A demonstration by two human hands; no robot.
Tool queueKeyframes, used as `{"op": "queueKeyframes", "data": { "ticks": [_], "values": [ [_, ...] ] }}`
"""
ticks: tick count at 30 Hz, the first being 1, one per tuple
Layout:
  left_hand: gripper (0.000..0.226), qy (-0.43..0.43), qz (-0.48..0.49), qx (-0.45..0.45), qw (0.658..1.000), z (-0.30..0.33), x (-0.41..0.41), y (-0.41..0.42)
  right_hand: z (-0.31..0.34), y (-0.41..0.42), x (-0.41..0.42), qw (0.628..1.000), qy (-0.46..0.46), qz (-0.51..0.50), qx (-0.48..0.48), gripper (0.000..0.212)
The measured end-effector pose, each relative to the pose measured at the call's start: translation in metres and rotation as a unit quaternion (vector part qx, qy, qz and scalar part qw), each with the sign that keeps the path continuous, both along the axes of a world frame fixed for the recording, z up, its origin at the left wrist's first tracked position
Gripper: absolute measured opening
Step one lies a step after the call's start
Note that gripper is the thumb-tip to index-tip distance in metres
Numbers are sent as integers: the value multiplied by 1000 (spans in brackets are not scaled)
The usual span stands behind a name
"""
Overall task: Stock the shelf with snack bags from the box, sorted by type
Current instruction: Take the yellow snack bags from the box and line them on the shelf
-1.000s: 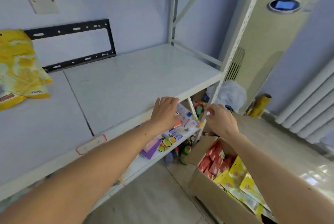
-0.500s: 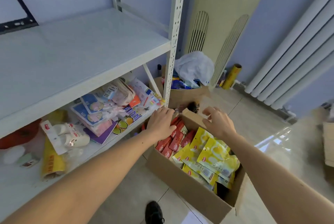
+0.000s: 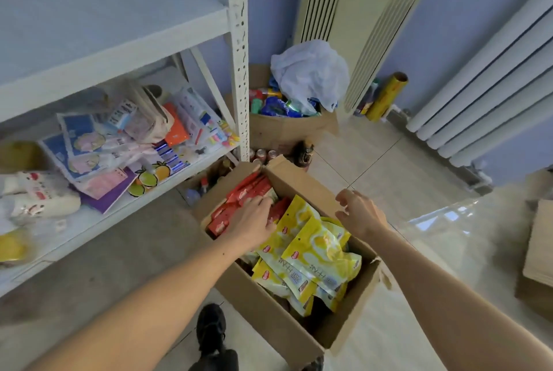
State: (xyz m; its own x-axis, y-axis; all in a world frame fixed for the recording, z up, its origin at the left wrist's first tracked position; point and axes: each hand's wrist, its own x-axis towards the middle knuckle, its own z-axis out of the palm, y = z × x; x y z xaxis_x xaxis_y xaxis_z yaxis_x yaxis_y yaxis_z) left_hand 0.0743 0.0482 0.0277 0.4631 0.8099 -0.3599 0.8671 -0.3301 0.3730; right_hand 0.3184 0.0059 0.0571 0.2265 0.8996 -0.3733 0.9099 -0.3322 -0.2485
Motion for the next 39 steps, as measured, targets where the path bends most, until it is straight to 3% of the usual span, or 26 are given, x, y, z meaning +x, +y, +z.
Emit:
{"op": "queueKeyframes", "data": {
  "ticks": [7,12,19,27,31,36,39],
  "values": [
    [57,21,95,-51,994,-85,46,-53,-88,-7,43,994,10,80,-77,43],
    [53,39,120,-97,987,-150,73,-85,-163,-27,57,987,39,70,-141,61],
    [57,44,136,-142,980,-224,100,-115,-234,-53,62,986,-34,61,-151,87],
    [65,28,163,-151,975,-244,106,-122,-256,-60,63,994,-21,44,-94,76],
    [63,24,179,-158,971,-241,105,-124,-255,-57,65,992,-7,72,-107,57],
    [59,21,190,-166,967,-243,103,-128,-263,-67,56,987,-14,91,-135,82],
    [59,14,194,-169,966,-244,102,-131,-266,-73,53,988,-18,84,-131,81]
  ]
}}
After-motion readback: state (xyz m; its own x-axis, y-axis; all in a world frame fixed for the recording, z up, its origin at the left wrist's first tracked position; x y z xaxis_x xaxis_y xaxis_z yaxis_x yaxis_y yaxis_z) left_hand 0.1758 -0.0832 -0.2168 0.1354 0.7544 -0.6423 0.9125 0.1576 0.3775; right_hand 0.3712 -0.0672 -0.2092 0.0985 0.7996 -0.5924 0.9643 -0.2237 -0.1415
